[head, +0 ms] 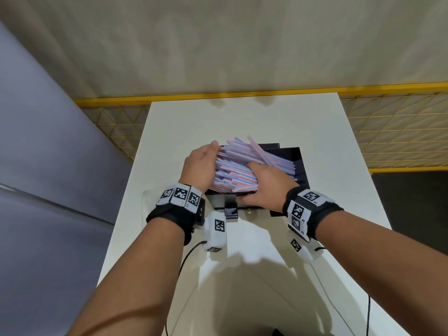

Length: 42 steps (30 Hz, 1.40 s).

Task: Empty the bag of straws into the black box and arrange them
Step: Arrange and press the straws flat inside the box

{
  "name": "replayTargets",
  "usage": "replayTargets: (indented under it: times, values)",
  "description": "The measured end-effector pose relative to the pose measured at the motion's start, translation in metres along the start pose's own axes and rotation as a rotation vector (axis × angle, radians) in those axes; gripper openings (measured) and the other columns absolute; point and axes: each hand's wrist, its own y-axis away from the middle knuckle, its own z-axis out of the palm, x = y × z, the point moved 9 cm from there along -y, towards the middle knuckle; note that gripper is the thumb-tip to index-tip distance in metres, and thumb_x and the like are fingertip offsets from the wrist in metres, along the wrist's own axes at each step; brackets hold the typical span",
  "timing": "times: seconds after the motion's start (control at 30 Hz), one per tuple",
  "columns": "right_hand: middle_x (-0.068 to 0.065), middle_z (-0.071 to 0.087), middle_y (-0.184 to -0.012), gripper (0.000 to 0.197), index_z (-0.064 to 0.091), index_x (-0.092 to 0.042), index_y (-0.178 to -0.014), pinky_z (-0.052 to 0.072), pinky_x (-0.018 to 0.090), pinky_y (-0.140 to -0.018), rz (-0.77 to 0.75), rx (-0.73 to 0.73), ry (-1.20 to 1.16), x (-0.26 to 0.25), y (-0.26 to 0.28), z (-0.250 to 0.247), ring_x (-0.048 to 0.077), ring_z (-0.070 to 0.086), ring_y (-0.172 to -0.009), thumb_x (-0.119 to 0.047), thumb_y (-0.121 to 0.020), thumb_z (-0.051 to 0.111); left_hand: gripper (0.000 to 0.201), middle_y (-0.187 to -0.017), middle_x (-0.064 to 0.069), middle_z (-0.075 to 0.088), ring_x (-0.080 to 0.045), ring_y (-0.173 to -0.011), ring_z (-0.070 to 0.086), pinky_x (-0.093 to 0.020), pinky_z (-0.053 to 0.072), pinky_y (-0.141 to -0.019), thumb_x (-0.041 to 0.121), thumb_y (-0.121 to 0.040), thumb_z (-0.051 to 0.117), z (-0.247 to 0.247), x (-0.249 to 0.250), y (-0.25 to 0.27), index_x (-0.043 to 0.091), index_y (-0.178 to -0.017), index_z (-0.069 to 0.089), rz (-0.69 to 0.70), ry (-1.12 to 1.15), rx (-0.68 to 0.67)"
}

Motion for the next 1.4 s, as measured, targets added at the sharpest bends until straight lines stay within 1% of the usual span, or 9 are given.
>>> replayTargets:
  times: [0.1,0.23,0.37,0.53,0.77,1.0,1.13,1.23,1.4]
  values:
    - [-0.001,0.064,-0.109,0.062,0.054,-0.024,-0.114,0.045,0.029,-0.082,-0.093,0.086,-0.036,-0.008,0.006,-0.007,0.020,0.059,-0.102,-0.062,-0.069,0.075,0.027,-0.105,-0.002,0.073,-0.019,-0.092,0.066,-0.034,0.053,-0.092,0.026,-0.106,0.045,-0.005,0.004,0.003,0.023,-0.112,0.071,0.088,-0.072,0.092]
    - [0.005,0.056,-0.115,0.083,0.055,-0.016,-0.126,0.045,0.042,-0.095,-0.173,0.280,0.021,-0.012,0.014,-0.018,0.027,0.051,-0.108,-0.071,-0.066,0.072,0.029,-0.092,0.001,0.065,-0.007,-0.075,0.058,-0.023,0.038,-0.070,0.017,-0.108,0.042,-0.012,0.002,0.015,0.020,-0.128,0.063,0.098,-0.095,0.264]
    - [0.012,0.048,-0.123,0.101,0.051,-0.010,-0.132,0.041,0.045,-0.097,-0.129,0.511,0.043,-0.010,0.023,-0.037,0.031,0.046,-0.111,-0.074,-0.058,0.075,0.037,-0.125,-0.007,0.066,-0.022,-0.113,0.059,-0.023,0.039,-0.095,0.028,-0.112,0.035,-0.006,0.004,0.021,0.013,-0.135,0.060,0.139,-0.112,0.268]
    - [0.007,0.045,-0.134,0.120,0.032,-0.016,-0.148,0.040,0.043,-0.107,-0.019,0.322,-0.092,0.003,0.008,-0.028,0.025,0.044,-0.123,-0.080,-0.054,0.073,0.079,-0.159,-0.002,0.040,-0.016,-0.143,0.042,-0.021,0.026,-0.111,0.068,-0.099,0.026,0.015,0.008,0.024,0.015,-0.155,0.041,0.152,-0.180,0.081]
    - [-0.001,0.048,-0.116,0.108,0.049,-0.024,-0.134,0.045,0.039,-0.098,0.057,0.178,-0.073,0.002,-0.001,-0.016,0.024,0.048,-0.113,-0.081,-0.045,0.069,0.102,-0.139,0.005,0.055,-0.011,-0.122,0.056,-0.030,0.043,-0.107,0.085,-0.062,0.051,0.014,0.008,0.028,0.029,-0.147,0.047,0.142,-0.072,0.003]
    - [-0.003,0.048,-0.104,0.083,0.053,-0.021,-0.108,0.047,0.040,-0.088,0.083,0.112,-0.041,-0.015,0.005,-0.001,0.022,0.049,-0.102,-0.080,-0.053,0.074,0.047,-0.093,0.006,0.073,-0.013,-0.089,0.070,-0.041,0.057,-0.089,0.069,-0.070,0.068,-0.010,-0.006,0.033,0.027,-0.091,0.073,0.134,-0.073,0.152]
    - [-0.002,0.059,-0.111,0.088,0.053,-0.024,-0.117,0.050,0.038,-0.090,0.022,0.127,-0.076,-0.022,0.010,0.004,0.021,0.056,-0.105,-0.082,-0.054,0.071,0.029,-0.097,0.010,0.075,-0.013,-0.094,0.071,-0.036,0.058,-0.091,0.051,-0.088,0.071,-0.014,-0.011,0.041,0.029,-0.106,0.071,0.110,-0.099,0.164]
    - [0.003,0.053,-0.135,0.111,0.040,-0.019,-0.144,0.043,0.041,-0.106,0.006,0.145,-0.086,-0.024,0.015,0.004,0.025,0.048,-0.125,-0.080,-0.056,0.072,0.048,-0.109,0.005,0.068,-0.015,-0.101,0.066,-0.026,0.050,-0.092,0.047,-0.093,0.069,-0.015,-0.012,0.040,0.028,-0.136,0.059,0.076,-0.139,0.126]
    - [0.010,0.049,-0.132,0.118,0.039,-0.020,-0.146,0.041,0.046,-0.106,0.008,0.247,-0.038,-0.024,0.030,-0.014,0.030,0.045,-0.124,-0.084,-0.051,0.065,0.032,-0.107,0.009,0.072,-0.016,-0.102,0.069,-0.038,0.053,-0.099,0.052,-0.095,0.063,-0.009,-0.012,0.038,0.030,-0.118,0.063,0.063,-0.110,-0.002]
